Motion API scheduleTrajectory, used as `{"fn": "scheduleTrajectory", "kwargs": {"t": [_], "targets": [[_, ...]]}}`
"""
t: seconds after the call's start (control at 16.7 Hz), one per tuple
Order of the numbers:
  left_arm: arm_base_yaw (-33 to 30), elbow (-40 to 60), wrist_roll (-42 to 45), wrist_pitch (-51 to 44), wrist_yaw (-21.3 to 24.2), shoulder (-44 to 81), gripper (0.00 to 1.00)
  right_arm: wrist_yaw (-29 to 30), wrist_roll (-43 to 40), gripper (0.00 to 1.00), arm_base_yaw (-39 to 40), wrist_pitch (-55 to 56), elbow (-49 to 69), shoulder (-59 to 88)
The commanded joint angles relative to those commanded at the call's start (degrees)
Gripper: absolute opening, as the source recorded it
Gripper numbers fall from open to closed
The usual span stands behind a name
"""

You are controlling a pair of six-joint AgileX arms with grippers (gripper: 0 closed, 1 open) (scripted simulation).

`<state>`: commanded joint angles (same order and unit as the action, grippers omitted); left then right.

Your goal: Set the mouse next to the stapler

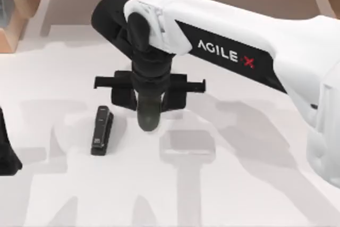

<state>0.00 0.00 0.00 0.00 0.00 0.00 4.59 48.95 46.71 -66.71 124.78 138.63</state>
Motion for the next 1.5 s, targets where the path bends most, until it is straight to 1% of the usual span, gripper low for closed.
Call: {"fn": "scheduleTrajectory", "kwargs": {"t": [0.84, 1.5], "targets": [[0.0, 0.0, 0.0, 0.0, 0.0, 0.0, 1.0, 0.0, -0.2, 0.0, -0.1, 0.7, -3.1, 2.8], [0.0, 0.0, 0.0, 0.0, 0.0, 0.0, 1.0, 0.0, -0.2, 0.83, -0.1, 0.7, -3.1, 2.8]]}}
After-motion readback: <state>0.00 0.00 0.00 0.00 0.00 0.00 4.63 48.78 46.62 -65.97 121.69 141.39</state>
